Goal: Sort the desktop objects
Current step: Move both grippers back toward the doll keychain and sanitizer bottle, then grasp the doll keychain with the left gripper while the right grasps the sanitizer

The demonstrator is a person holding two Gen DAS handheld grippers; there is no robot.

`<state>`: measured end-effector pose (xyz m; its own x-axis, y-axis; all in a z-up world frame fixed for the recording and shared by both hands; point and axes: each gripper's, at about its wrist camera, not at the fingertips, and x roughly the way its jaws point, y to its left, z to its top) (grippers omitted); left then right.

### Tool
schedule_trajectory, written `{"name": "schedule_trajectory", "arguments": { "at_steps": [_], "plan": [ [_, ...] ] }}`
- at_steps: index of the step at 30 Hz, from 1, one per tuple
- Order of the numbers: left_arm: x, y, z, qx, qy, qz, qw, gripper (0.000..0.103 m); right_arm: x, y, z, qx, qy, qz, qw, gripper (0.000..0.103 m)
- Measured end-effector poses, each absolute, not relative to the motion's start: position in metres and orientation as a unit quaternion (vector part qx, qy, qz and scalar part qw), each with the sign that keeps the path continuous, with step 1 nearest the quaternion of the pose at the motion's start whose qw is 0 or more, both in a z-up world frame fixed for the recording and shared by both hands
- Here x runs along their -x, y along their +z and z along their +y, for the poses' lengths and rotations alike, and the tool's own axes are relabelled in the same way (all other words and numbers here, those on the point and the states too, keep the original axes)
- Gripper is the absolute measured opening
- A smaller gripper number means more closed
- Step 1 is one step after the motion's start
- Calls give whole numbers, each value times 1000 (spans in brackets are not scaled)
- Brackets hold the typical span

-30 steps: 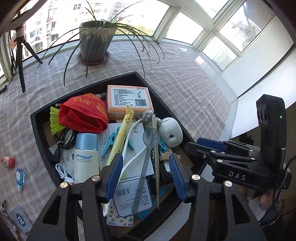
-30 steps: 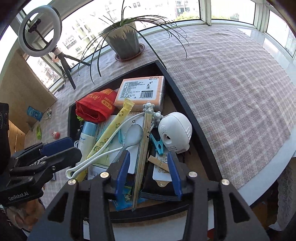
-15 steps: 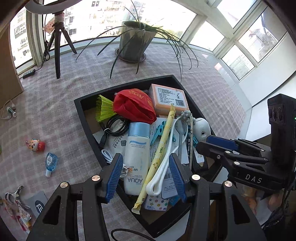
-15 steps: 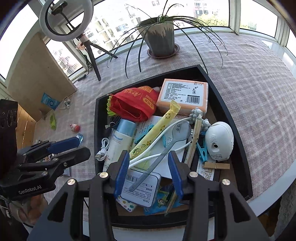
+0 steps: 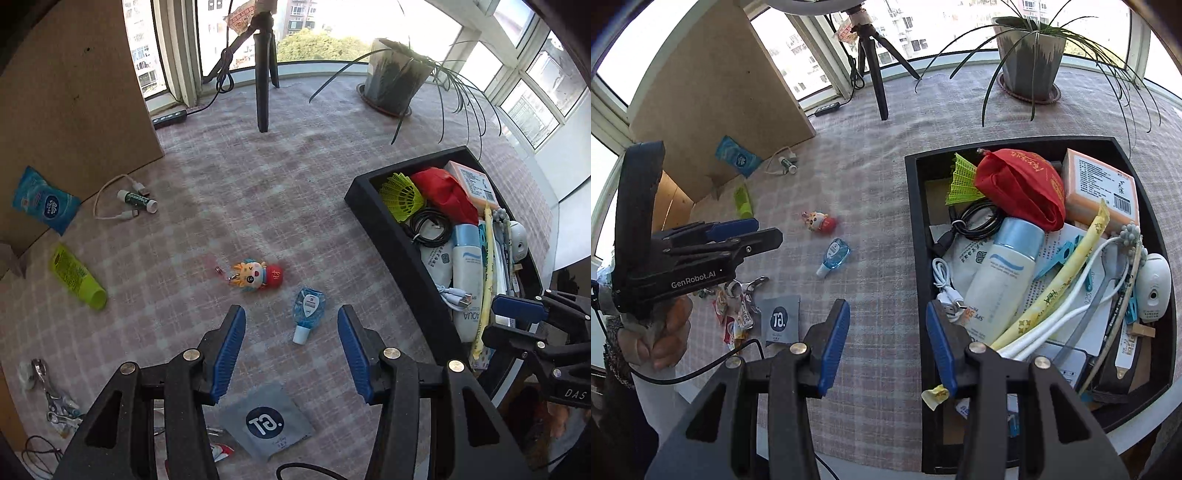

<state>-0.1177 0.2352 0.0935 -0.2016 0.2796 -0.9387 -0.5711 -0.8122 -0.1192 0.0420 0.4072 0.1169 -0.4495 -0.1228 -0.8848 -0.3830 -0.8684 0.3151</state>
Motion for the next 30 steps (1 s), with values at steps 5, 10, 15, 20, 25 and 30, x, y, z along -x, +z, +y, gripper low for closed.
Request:
{"name": "schedule_trajectory", "arguments": {
  "at_steps": [5,10,15,20,25,30],
  "plan": [
    [142,78,232,570,749,155,301,50,-13,87,368,532,801,261,85,43],
    [164,57,245,585,731,158,313,49,9,59,341,537,788,286,100,43],
    [180,34,260,601,713,154,326,48,28,41,330,538,780,294,122,43],
    [196,11,261,631,694,130,322,40,45,26,328,538,777,291,149,43],
    [198,2,254,637,682,117,339,37,53,12,330,540,770,299,162,43],
    [191,4,243,633,681,118,348,37,63,2,325,549,770,279,169,43]
  ]
}}
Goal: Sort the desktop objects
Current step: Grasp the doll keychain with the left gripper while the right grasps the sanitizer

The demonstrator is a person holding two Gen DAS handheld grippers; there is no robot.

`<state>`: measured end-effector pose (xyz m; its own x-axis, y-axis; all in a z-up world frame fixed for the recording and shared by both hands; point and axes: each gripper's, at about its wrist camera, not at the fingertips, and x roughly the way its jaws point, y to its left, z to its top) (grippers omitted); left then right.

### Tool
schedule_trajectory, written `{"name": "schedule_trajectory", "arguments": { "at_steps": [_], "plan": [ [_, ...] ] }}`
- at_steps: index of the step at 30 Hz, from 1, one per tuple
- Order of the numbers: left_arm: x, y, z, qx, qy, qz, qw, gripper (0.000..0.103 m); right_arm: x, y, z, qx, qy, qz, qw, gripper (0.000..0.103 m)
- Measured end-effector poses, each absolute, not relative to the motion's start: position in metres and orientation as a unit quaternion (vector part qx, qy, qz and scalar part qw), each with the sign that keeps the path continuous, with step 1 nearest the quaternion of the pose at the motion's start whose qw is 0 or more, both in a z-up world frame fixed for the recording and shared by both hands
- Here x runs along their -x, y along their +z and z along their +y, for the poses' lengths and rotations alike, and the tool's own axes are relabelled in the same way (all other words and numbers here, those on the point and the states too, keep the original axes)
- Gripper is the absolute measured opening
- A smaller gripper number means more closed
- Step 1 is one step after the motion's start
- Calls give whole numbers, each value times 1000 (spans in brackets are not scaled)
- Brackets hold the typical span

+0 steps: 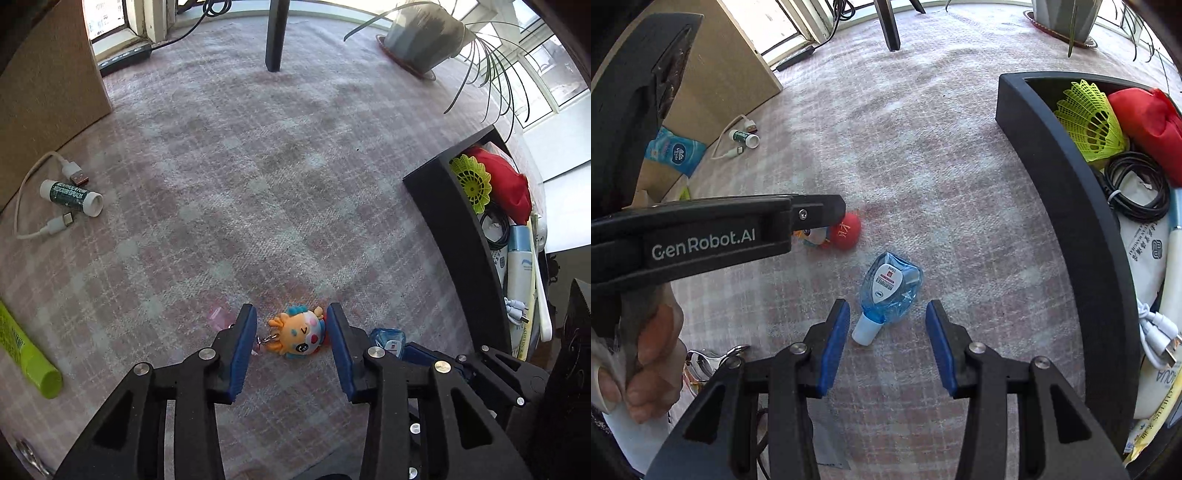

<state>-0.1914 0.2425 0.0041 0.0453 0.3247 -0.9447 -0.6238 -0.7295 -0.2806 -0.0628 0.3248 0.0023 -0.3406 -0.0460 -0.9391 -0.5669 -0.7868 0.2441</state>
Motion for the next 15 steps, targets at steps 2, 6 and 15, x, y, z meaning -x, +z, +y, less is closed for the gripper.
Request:
{"name": "schedule_trajectory", "arguments": {
  "at_steps": [2,6,15],
  "plan": [
    [189,5,237,634,680,113,352,38,66,3,324,552,773,260,174,42],
    [188,7,229,639,680,98,346,39,73,3,325,557,773,252,171,43],
    [189,6,233,643,683,92,334,47,68,4,326,565,781,205,169,32]
  ]
}}
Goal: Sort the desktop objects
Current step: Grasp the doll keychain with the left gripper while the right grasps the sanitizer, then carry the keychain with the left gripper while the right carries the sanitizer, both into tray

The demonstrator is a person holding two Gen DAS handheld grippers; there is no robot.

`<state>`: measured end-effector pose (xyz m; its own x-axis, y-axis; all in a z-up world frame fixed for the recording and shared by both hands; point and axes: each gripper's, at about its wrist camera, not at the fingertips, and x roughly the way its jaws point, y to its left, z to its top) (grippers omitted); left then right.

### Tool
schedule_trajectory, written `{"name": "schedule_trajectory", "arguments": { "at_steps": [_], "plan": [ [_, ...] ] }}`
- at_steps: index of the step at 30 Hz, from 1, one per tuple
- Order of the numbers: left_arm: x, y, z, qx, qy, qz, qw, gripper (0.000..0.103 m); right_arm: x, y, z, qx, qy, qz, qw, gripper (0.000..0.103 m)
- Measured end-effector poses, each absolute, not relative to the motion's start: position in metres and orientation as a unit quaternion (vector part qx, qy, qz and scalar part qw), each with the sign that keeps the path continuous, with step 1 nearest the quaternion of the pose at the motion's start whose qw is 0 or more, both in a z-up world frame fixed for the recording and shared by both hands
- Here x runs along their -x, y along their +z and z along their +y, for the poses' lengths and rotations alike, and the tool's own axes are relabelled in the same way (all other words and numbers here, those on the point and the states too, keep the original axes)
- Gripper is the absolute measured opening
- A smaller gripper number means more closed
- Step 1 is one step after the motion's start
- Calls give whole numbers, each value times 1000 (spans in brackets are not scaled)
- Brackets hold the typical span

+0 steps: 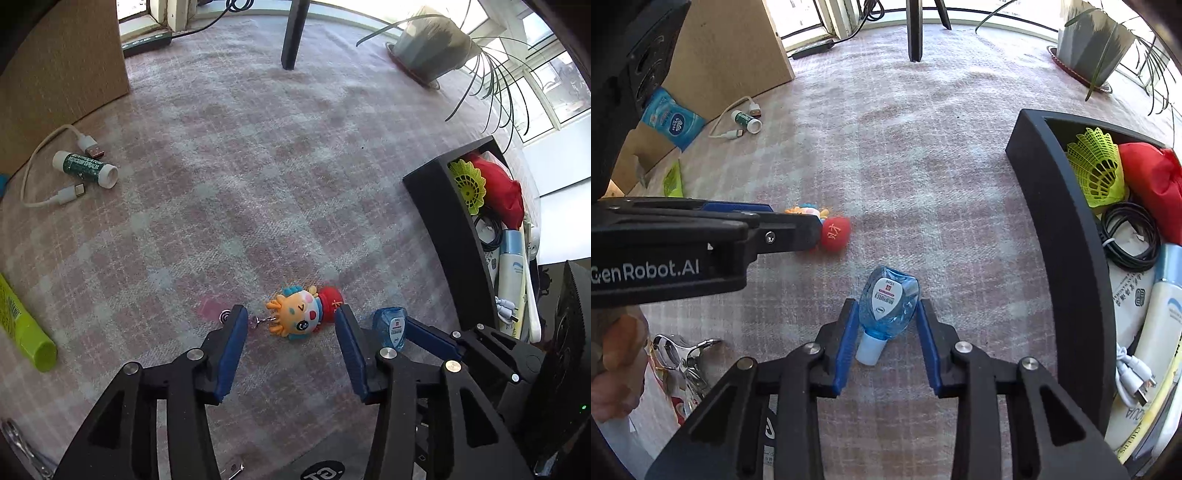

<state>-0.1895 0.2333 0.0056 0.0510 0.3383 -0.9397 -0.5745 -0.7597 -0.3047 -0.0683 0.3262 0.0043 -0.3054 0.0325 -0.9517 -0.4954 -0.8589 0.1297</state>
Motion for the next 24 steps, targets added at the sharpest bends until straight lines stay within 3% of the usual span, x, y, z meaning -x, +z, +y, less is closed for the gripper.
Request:
{"name": "schedule_trajectory", "arguments": {
  "at_steps": [12,18,24],
  "plan": [
    [171,-1,276,623,698,167,311,53,41,13,358,555,773,250,179,32],
    [157,-3,293,592,720,216,292,48,36,15,359,552,775,252,177,32],
    [157,2,285,598,724,197,283,46,35,22,360,543,782,255,169,32]
  ]
}}
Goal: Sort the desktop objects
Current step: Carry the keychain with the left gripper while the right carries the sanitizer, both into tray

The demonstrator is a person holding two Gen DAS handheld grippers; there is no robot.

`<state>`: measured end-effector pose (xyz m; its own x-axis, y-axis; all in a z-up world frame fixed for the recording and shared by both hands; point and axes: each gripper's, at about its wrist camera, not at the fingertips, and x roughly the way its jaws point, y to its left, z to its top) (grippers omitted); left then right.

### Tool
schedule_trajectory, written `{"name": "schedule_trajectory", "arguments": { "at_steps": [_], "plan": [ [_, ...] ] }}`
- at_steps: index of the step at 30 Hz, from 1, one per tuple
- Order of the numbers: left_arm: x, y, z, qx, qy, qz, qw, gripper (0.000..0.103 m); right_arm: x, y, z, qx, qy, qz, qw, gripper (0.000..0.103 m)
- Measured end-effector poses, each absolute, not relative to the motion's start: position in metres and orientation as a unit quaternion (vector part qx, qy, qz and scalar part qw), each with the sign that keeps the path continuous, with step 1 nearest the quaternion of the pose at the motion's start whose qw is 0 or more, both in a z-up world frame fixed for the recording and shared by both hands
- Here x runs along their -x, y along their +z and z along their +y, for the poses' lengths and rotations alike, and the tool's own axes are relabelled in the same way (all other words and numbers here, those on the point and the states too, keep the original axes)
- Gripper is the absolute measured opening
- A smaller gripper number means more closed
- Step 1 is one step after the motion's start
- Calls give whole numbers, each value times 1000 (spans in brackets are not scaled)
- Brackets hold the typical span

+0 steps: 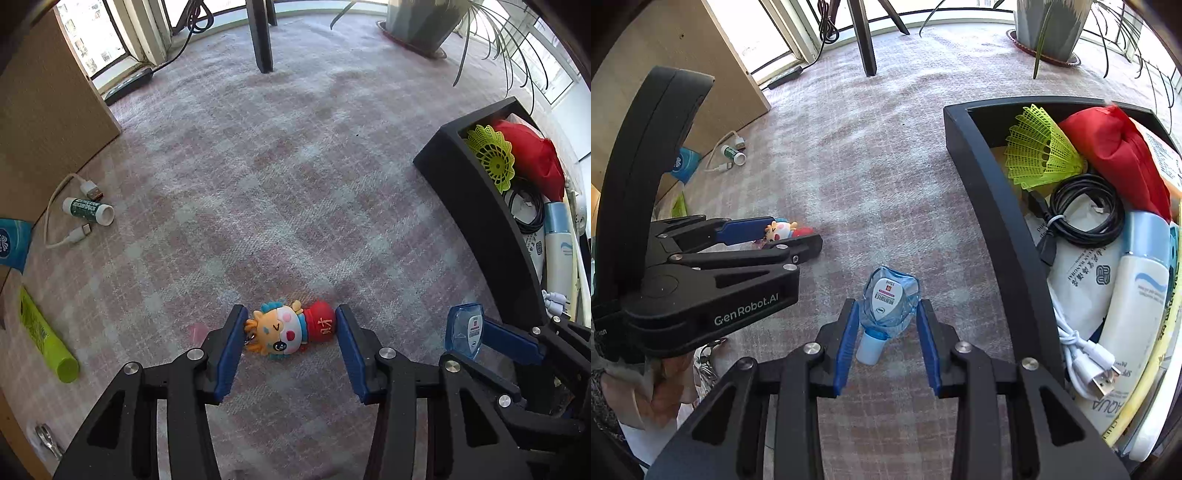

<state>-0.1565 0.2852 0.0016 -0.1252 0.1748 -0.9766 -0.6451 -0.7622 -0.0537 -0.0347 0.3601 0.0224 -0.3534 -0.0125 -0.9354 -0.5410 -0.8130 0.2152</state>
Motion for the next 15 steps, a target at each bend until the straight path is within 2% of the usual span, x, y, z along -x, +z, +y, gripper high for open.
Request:
{"name": "schedule_trajectory", "arguments": {
  "at_steps": [7,15],
  "plan": [
    [149,34,279,587,737,177,284,46,35,42,364,529,795,258,144,32],
    [133,84,284,560,749,162,314,46,25,93,392,500,820,249,125,32]
  ]
}}
